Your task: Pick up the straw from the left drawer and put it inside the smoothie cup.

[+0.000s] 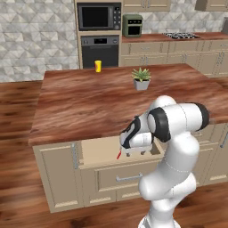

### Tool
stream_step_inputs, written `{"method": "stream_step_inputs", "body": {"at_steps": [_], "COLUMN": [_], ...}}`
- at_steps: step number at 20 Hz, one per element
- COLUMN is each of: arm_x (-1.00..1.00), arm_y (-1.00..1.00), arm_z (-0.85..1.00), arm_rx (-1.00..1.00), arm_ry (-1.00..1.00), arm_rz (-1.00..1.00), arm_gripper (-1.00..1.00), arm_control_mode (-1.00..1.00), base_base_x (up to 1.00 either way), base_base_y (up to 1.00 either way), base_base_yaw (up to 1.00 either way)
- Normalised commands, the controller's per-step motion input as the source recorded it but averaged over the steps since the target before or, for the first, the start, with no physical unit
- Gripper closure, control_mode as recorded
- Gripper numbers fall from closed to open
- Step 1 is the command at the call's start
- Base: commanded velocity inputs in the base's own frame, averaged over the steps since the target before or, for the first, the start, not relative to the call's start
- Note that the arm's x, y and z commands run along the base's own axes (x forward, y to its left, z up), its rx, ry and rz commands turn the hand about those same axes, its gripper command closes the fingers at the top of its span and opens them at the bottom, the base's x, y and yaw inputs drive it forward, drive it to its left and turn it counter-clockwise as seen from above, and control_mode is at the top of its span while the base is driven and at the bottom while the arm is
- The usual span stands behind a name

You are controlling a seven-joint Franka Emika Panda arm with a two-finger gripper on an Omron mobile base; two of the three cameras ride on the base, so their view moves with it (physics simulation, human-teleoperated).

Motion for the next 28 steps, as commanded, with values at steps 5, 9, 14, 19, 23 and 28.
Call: {"method": "stream_step_inputs", "body": {"at_steps": [5,9,14,19,23,28], "arm_x": [0.0,-0.66,-1.0,-1.0,-0.97,-0.39], "arm_y": [0.0,0.0,0.0,0.0,0.0,0.01], "arm_z": [-0.31,-0.21,-0.03,0.0,0.06,0.3], "arm_rx": [-0.01,0.0,0.0,0.0,0.0,0.0], "arm_ry": [0.18,0.14,0.0,-0.07,-0.07,-0.03], "arm_rz": [0.0,0.0,0.0,0.0,0.0,0.01], "arm_gripper": [-1.0,-1.0,-1.0,-1.0,-1.0,-1.0], "arm_control_mode": [-1.0,-1.0,-1.0,-1.0,-1.0,-1.0], "base_base_x": [0.0,0.0,0.0,0.0,0.0,0.0], "base_base_y": [0.0,0.0,0.0,0.0,0.0,0.0], "base_base_yaw": [0.0,0.0,0.0,0.0,0.0,0.0]}}
